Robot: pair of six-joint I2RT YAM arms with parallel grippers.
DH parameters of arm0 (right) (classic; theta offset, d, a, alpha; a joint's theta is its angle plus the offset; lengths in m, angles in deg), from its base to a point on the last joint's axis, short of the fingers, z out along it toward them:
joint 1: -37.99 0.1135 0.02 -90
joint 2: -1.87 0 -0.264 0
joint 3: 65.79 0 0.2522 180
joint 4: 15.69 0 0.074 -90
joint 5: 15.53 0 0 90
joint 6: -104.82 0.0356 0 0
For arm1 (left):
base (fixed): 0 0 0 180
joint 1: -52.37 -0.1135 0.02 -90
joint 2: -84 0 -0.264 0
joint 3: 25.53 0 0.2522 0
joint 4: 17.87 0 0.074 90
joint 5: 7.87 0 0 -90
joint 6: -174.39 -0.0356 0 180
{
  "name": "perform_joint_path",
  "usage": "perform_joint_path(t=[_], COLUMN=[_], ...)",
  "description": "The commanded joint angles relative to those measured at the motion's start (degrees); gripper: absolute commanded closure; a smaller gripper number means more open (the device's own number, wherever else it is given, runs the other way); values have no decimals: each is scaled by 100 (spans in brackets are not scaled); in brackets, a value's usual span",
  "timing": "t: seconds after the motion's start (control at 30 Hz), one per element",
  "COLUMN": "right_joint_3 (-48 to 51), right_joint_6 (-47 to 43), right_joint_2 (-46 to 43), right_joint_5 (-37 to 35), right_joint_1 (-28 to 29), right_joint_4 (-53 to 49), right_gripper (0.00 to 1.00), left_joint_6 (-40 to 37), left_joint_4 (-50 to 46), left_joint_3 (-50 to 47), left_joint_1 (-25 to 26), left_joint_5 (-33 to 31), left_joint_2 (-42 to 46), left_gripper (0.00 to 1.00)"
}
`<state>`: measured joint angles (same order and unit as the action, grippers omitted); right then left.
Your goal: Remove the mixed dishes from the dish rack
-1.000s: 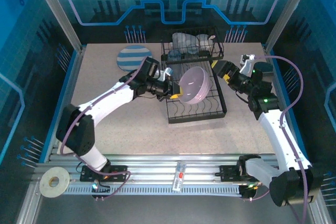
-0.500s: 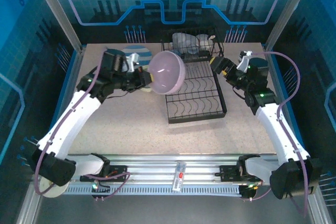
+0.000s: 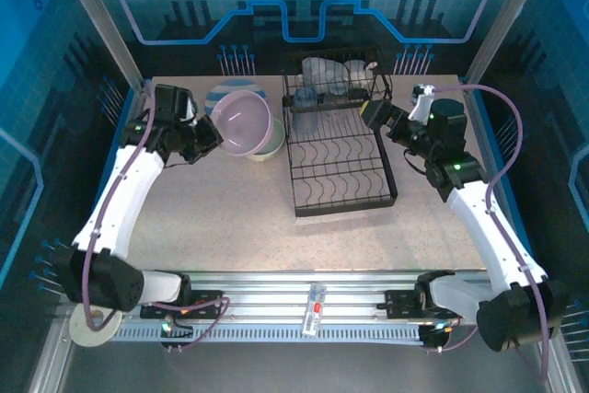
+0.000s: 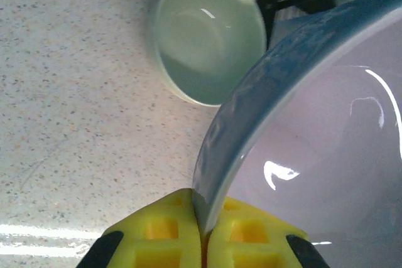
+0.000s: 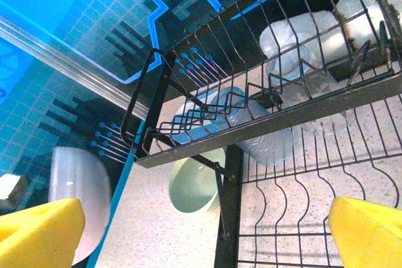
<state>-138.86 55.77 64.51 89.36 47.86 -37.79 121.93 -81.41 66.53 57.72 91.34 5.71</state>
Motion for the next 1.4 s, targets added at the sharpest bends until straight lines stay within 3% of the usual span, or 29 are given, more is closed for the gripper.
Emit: perform_joint_path(t=[0.0,0.2,0.57,0.97,1.37], right_joint_3=[105,516,1160,1230,1304], right_joint_6=[-484,-937,-729,-696,-535], right_joint_2=[-447,-1171,-2113,-2057,-1966], right_joint_5=[-212,-695,-1034,-315,-221], right_joint_1=[156,443,531,581,618], right_joint_4=[-150,-456,-896,-734,-818], right_gripper=[0,0,0,0,0], left_joint_6=[100,11,-253,-316,-260], left_joint_4=[407,486,343,306,311], left_joint_3=[319,758,1789,2171,2207], left_joint_1=[-60,-64,-64,-36,166], left_joint_5=[-32,-191,-419,-438,-688], left_joint_2=[-402,-1349,-2649,-3266,-3571], left_gripper=[100,100,100,100,100])
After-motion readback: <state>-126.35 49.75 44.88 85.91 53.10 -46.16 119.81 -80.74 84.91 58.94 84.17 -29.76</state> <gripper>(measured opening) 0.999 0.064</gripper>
